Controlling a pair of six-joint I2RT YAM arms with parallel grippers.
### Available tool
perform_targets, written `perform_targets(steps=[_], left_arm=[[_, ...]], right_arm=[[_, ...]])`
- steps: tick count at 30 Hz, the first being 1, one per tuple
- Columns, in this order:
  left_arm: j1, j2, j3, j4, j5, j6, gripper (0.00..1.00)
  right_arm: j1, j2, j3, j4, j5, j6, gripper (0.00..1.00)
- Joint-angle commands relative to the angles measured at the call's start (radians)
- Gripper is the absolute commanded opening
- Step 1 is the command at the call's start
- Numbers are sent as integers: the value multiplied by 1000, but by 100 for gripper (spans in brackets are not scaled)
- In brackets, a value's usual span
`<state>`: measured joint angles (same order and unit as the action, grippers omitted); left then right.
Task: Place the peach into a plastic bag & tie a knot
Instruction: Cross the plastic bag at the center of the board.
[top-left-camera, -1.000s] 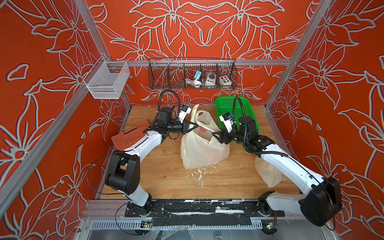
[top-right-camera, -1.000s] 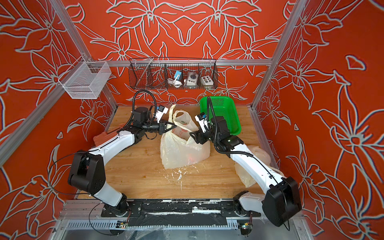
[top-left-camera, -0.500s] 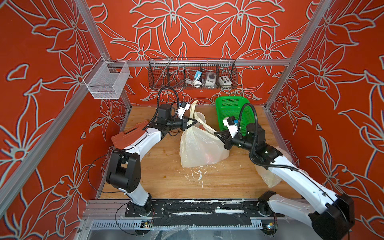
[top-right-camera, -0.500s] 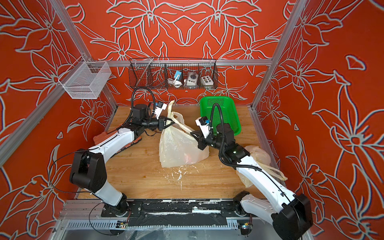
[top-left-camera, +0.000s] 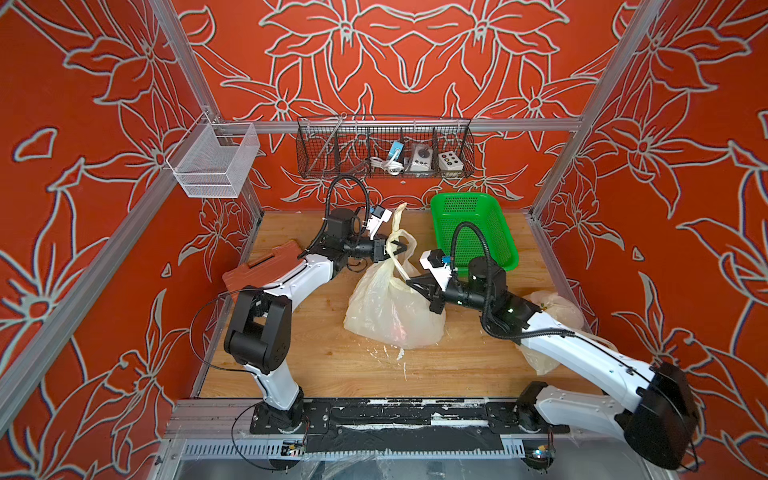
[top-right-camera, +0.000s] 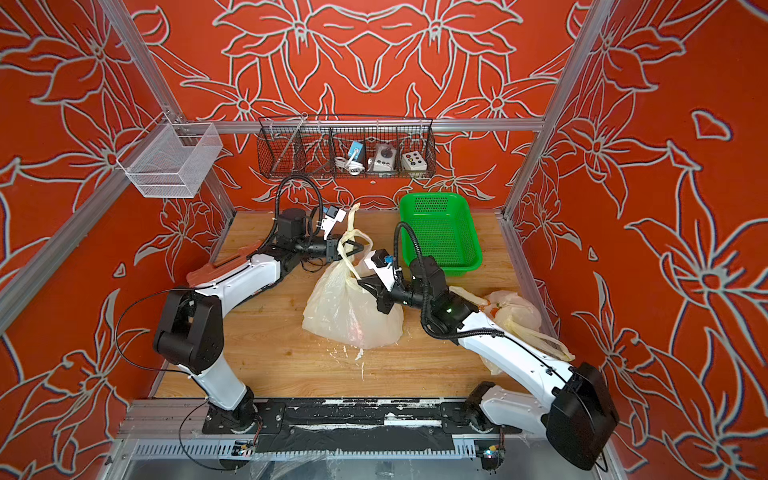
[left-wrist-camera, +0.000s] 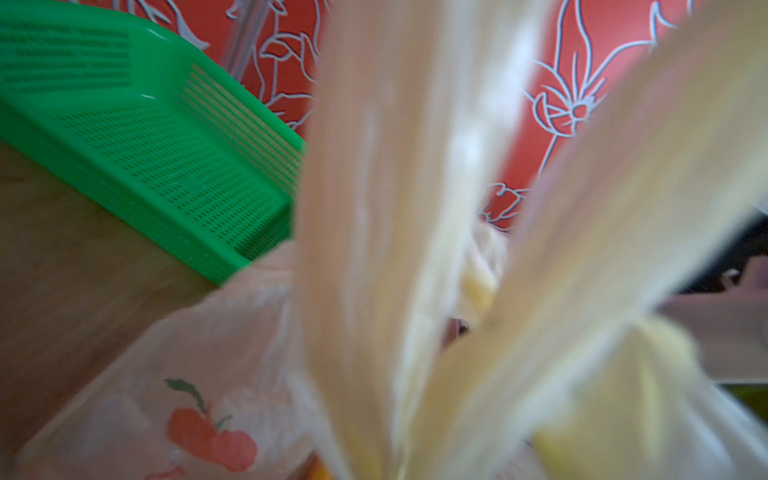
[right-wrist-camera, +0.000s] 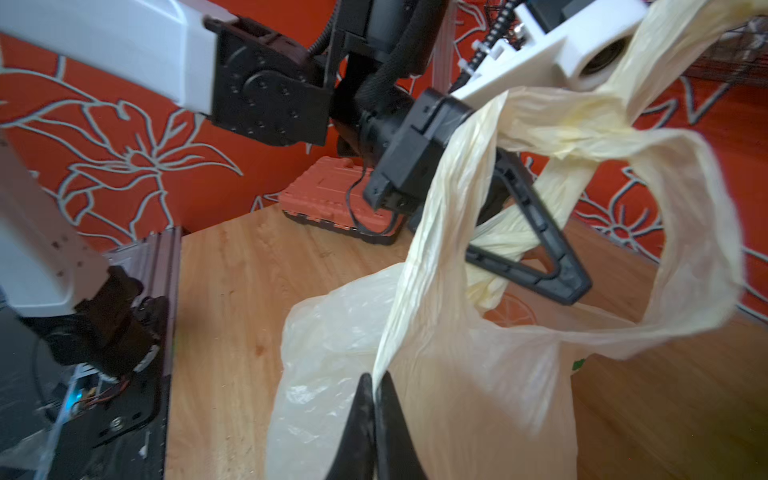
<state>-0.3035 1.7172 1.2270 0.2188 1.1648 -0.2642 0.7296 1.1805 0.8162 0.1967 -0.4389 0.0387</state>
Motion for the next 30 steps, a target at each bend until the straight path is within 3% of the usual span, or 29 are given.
perform_targets(steps=[1,6,8,11,13,15,20,22,24,30], left_arm=[[-22,-10,-7,-50,174,76,0],[-24,-34,1,-216,221,231,0],[-23,-36,2,-211,236,229,0],[-23,-46,4,-219,239,244,0],[-22,-47,13,-256,237,271,0],[-21,-47,19,-288,235,301,0],[-22,-48,19,-300,237,311,0],[-22,-53,18,-303,240,313,0],[-22,-58,20,-300,241,315,0],[-24,-61,19,-303,243,310,0]], right_arm=[[0,18,14,61,133,-44,0],[0,17,17,-5,214,-71,0],[0,13,25,-46,222,-66,10],[-2,-17,24,-99,193,-58,33],[-20,-55,24,-145,133,-38,48],[-54,-102,24,-174,60,18,56],[-198,-209,11,-195,-15,129,64],[-256,-200,21,-195,14,151,66],[-261,-140,84,-256,19,84,68],[-224,41,180,-133,31,119,73]])
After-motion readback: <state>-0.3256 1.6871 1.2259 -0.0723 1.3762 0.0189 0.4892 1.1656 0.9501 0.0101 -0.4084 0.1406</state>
